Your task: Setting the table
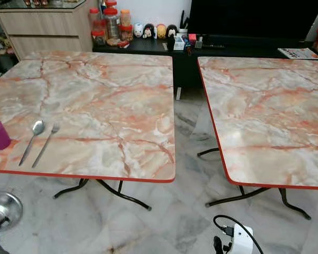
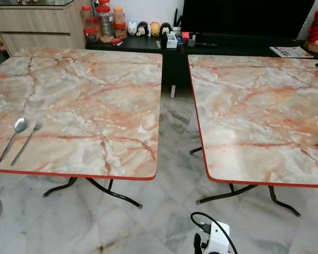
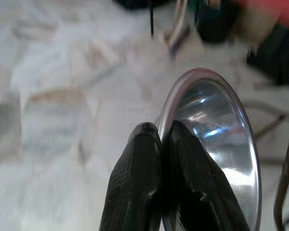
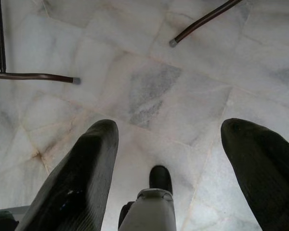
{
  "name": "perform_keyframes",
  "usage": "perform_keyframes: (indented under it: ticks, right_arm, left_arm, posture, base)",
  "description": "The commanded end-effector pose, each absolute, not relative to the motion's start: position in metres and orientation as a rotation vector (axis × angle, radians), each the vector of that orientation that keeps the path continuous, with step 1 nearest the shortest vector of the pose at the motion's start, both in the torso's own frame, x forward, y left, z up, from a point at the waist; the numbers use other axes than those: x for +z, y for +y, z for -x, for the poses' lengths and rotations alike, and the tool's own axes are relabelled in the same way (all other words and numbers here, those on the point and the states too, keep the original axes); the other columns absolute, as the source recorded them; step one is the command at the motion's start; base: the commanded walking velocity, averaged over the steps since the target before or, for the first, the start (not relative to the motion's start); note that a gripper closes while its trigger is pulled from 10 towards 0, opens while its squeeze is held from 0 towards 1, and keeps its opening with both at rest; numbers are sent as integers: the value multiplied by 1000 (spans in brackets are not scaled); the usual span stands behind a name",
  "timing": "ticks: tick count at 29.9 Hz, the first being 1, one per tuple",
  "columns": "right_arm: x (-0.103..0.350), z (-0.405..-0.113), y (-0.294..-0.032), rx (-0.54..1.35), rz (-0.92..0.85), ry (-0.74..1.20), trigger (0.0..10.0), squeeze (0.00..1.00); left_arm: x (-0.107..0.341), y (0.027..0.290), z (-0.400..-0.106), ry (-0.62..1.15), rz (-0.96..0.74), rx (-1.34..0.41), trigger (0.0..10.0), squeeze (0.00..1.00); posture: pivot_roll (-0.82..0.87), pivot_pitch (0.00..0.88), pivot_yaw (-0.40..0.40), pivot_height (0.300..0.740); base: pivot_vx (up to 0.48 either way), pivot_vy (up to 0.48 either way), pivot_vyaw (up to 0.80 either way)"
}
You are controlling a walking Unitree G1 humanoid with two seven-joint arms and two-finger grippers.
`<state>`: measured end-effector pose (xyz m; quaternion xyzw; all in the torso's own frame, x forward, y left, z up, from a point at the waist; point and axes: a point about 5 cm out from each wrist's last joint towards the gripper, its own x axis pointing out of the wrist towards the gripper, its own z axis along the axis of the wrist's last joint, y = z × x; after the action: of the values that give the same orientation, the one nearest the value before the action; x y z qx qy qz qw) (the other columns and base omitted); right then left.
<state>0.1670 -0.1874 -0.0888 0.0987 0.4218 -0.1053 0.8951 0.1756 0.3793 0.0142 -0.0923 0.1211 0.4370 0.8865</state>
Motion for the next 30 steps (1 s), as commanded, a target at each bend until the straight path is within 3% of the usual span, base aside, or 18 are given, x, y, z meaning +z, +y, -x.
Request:
perform_keyframes:
  ticks: [1,9,12,15,19,30]
  right_arm:
    - [-88,-169,-189,-232,-207,864,10000,0]
    - [-88,-168,-190,-244,-212,865,10000,0]
    - [-88,-167,-189,-240,-206,871,10000,0]
    - [-89,-167,-189,-236,-202,872,10000,0]
    - [-87,-168,-192,-247,-204,859,10000,0]
    - [-84,-174,-198,-259,-206,840,10000,0]
  left_arm:
    - [1,366,-179,331,208,864,10000,0]
    - [-24,324,-194,490,222,661,10000,0]
    - [-41,278,-209,616,181,446,10000,0]
    - [-44,268,-211,641,176,403,10000,0]
    - [-54,232,-218,725,134,254,10000,0]
    - [-53,219,-226,720,187,312,10000,0]
  posture:
    - [56,0,-1,740]
    - [39,0,12,740]
    - [28,0,11,740]
    - [28,0,11,740]
    - [-1,0,10,740]
    - [-15,0,0,740]
  base:
    - [0,0,0]
    - [0,0,0]
    - [0,0,0]
    - [0,0,0]
    - [0,0,0]
    - [0,0,0]
